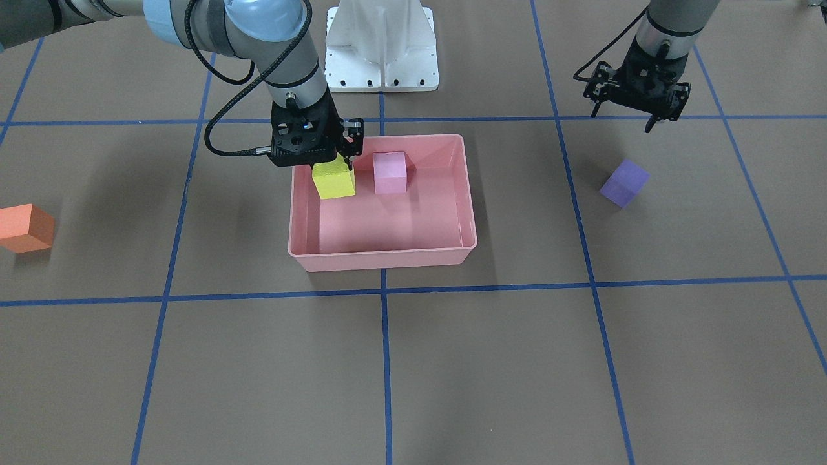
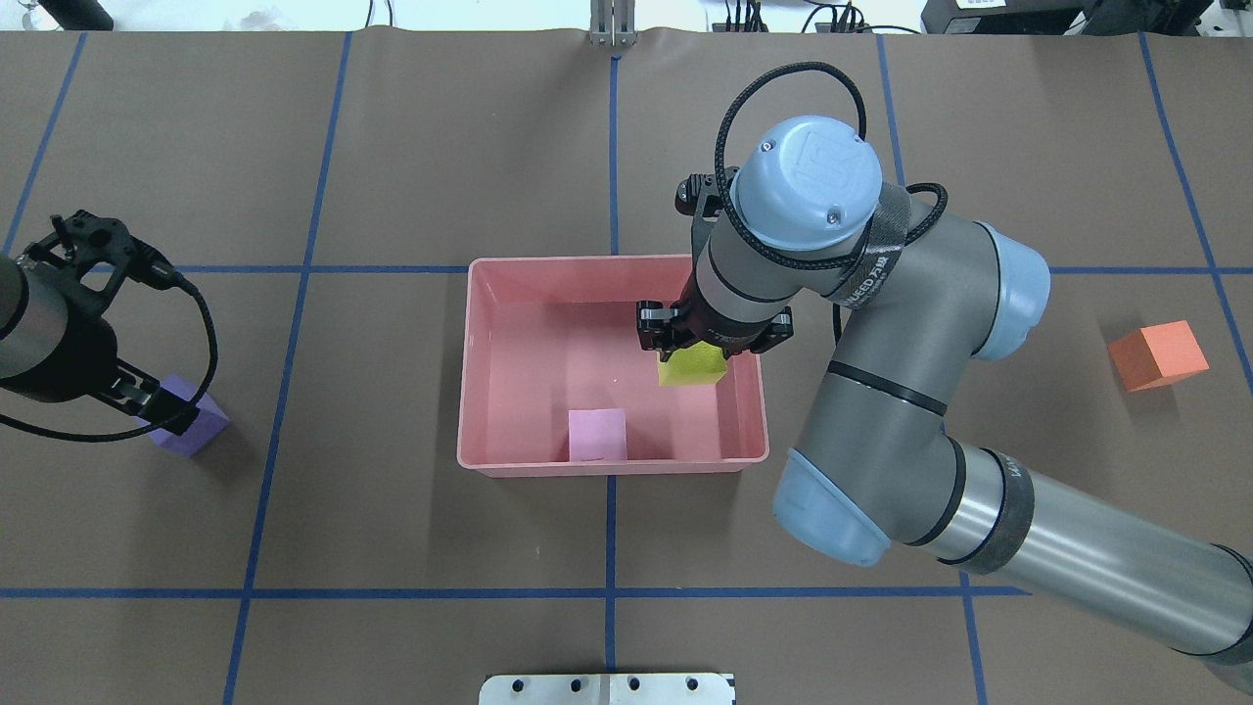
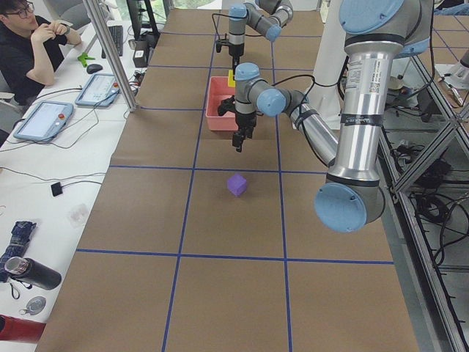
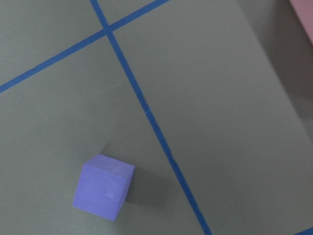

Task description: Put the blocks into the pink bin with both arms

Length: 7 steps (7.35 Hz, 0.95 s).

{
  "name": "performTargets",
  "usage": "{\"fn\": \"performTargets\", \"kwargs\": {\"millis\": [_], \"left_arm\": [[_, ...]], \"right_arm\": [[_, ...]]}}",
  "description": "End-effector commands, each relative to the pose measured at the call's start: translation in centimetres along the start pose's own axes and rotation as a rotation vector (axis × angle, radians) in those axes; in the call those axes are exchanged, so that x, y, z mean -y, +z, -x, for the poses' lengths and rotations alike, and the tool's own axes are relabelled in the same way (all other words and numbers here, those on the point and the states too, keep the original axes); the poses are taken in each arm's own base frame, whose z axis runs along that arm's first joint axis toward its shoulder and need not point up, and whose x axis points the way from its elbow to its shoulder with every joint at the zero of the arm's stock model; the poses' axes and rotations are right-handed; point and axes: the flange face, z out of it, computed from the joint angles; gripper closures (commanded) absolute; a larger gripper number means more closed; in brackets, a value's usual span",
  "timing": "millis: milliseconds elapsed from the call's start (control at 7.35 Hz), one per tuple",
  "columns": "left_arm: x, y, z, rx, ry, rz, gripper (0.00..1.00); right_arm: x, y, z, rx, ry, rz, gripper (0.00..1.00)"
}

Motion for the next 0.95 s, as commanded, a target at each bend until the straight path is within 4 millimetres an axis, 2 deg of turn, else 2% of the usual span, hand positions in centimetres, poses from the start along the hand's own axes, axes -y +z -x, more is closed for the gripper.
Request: {"fn": "performTargets", "kwargs": {"millis": [0, 272, 680, 816], "left_arm": [[-1.8, 2.9, 2.4, 0.003, -0.072, 0.010, 0.00], [-0.6, 7.4, 3.6, -0.041, -0.117, -0.059, 0.00], [-0.2, 7.8, 3.5, -0.047, -0.115, -0.057, 0.00], [-0.2, 7.8, 3.5, -0.046, -0.116, -0.056, 0.00]], "right_arm": [[0.2, 1.4, -0.2, -0.029, 0.006, 0.001, 1.00], [0.0, 2.0, -0.3, -0.038, 0.005, 0.006, 1.00], [-0.1, 3.6, -0.4, -0.062, 0.010, 0.022, 1.00], [-0.1, 3.5, -0.3, -0.058, 0.010, 0.025, 1.00]]}}
